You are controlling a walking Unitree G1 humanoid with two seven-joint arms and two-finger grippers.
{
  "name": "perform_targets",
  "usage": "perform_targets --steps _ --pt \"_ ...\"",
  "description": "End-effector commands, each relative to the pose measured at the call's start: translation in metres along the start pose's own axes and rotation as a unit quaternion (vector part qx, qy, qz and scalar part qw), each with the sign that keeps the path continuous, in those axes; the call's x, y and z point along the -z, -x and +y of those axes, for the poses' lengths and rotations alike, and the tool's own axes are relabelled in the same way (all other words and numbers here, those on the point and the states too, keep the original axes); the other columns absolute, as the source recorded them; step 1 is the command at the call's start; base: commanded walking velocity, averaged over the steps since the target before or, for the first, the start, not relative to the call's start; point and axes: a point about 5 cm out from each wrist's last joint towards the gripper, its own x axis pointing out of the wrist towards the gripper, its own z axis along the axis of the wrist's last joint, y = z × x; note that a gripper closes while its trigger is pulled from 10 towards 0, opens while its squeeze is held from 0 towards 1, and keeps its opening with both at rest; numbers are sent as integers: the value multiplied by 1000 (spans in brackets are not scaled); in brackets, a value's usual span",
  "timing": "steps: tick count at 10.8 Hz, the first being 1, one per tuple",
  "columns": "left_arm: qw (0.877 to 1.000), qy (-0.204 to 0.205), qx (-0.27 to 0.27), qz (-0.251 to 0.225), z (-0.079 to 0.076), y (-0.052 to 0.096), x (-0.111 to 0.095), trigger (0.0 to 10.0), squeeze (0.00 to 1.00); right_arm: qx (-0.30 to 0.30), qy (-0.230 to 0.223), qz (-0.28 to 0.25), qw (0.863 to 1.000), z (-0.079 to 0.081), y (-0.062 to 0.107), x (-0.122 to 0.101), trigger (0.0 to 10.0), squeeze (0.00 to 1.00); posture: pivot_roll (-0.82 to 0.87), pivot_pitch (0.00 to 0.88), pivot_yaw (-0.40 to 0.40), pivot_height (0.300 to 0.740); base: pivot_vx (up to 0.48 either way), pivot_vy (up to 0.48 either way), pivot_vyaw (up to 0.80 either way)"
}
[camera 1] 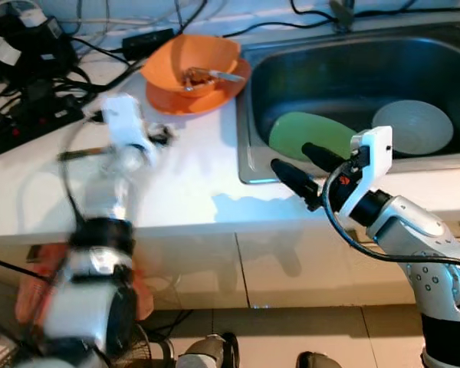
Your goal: Kitchen organization
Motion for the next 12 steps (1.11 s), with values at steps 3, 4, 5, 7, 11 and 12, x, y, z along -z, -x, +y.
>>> perform_targets --steps 3,4,5,7,11,12 --pt "987 22 45 150 -19 17 66 10000 0 -13 2 1 1000 2 -4 1 10000 1000 17 147 146 740 0 0 0" --pt "986 23 63 155 -27 23 69 10000 0 -14 1 1 1000 2 -4 1 10000 1000 18 148 145 740 0 0 0" --pt "984 25 82 158 -37 26 70 10000 0 -15 2 1 1000 2 -5 1 10000 1000 18 148 145 740 0 0 0" --pt "978 31 123 166 -58 31 72 10000 0 -15 2 1 1000 2 -5 2 10000 1000 17 149 146 740 0 0 0" --pt "967 -50 234 91 -85 36 30 10000 0 -15 1 1 1000 3 -6 4 10000 1000 22 150 150 740 0 0 0" --pt "964 -99 239 65 -70 33 17 10000 0 -14 -1 2 1000 3 -6 5 10000 1000 26 149 150 740 0 0 0"
